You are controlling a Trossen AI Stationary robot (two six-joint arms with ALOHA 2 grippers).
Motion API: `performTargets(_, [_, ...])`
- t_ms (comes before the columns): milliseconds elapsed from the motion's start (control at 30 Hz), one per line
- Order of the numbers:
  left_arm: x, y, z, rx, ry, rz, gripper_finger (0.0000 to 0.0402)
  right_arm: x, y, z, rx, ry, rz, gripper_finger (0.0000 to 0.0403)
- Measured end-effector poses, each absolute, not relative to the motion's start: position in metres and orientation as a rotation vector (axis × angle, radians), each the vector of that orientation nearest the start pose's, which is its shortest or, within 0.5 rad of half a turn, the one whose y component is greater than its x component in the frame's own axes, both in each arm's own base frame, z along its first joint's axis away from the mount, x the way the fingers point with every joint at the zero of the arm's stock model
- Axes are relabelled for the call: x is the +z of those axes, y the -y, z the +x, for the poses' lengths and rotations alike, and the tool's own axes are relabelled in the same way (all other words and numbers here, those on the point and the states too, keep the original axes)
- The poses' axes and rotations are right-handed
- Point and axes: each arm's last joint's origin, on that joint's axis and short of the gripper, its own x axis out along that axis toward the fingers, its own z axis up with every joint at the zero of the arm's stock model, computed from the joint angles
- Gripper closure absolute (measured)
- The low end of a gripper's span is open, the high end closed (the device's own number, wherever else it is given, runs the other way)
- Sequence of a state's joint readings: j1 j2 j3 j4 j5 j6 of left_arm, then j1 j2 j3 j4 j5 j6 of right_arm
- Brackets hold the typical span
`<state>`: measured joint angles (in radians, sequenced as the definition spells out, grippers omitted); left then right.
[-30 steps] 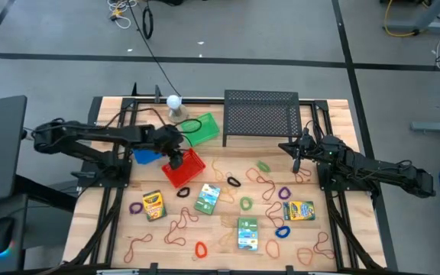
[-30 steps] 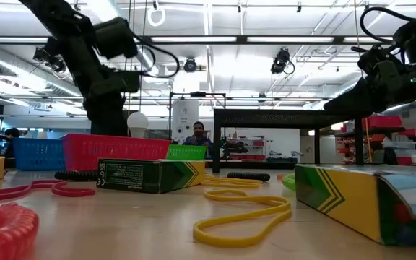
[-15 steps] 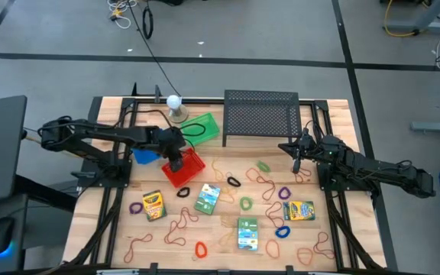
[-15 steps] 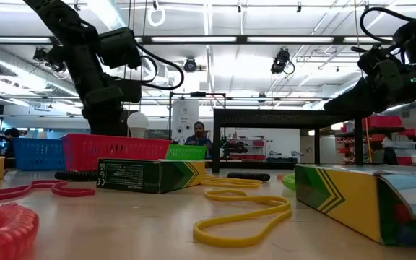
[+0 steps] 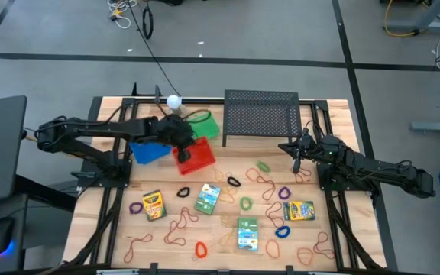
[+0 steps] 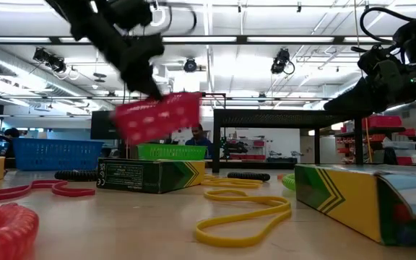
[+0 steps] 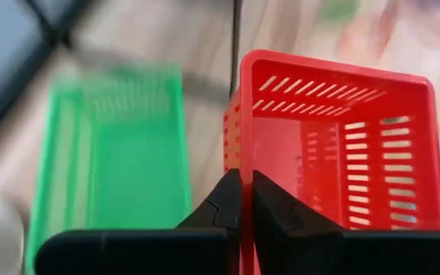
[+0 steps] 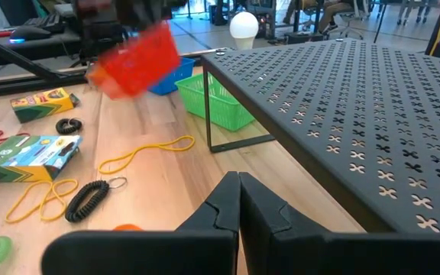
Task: Pick & Place Office Desk Supplies
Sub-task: Put the red bin on the shelf
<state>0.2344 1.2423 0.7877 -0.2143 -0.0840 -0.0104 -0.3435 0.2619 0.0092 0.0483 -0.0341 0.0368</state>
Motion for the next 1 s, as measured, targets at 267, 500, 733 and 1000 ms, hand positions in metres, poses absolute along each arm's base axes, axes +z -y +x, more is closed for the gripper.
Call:
performTargets(267, [0.254, -0.053, 0.290, 0.131, -0.332, -0.017, 0.0387, 0.149, 0.037, 0.106, -0.324, -0.194, 0.082, 0.0398])
performTargets(500, [0.223, -0.057, 0.334, 0.102, -0.405, 0.008, 0.0386, 0.149, 0.037, 0.106, -0.326, -0.194, 0.083, 0.0398])
performTargets(733, [0.206, -0.045, 0.380, -0.009, -0.530, 0.130, 0.0385, 0.149, 0.036, 0.106, -0.303, -0.195, 0.084, 0.0398])
performTargets(1000, [0.192, -0.041, 0.409, -0.035, -0.611, 0.179, 0.0384, 0.160, 0.022, 0.109, -0.317, -0.273, 0.068, 0.0398])
